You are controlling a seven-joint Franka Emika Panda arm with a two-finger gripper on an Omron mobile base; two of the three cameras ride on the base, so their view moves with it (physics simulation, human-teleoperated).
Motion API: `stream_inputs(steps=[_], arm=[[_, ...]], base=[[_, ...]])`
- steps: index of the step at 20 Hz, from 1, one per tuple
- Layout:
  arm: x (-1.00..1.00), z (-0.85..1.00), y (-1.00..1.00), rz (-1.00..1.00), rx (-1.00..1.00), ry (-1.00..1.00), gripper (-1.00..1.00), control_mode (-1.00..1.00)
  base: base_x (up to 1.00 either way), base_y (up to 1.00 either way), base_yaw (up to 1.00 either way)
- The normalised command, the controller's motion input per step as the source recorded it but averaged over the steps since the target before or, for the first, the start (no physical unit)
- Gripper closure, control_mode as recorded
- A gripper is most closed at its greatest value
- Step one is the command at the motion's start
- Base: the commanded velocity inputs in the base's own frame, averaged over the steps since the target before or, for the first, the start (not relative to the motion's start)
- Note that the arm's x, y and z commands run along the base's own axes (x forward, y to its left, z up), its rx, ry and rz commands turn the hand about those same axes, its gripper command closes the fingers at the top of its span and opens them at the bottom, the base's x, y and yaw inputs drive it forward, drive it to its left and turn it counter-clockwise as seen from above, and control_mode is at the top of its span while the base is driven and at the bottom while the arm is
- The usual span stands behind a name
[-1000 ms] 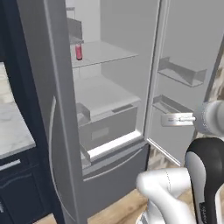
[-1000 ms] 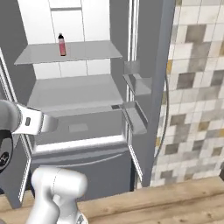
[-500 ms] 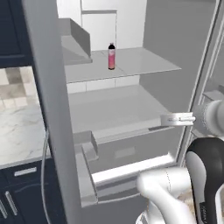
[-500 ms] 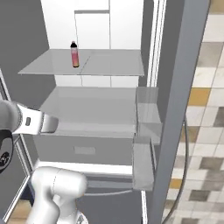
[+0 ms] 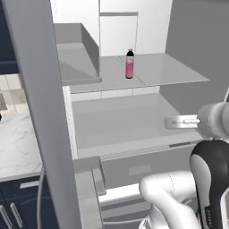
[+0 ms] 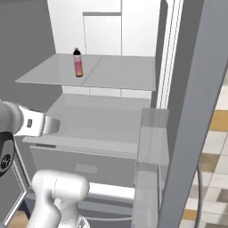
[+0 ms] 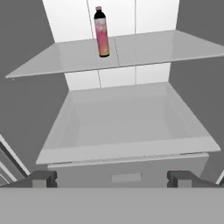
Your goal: Open the fridge, grab two sodas, and place both sodas inside the bowl with ice on the dining counter.
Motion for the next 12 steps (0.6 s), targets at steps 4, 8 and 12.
stream_inputs(steps=[4, 8, 12], arm=[[0.0, 0.0, 0.0, 0.0, 0.0, 0.0, -1.0, 1.0], [0.0, 0.0, 0.0, 0.0, 0.0, 0.0, -1.0, 1.0], [0.28, 0.4, 0.03, 0.06, -0.1, -0.47, -1.0, -1.0]], base=[[0.89, -0.26, 0.08], [0.34, -0.05, 0.02], [0.0, 0.0, 0.0]])
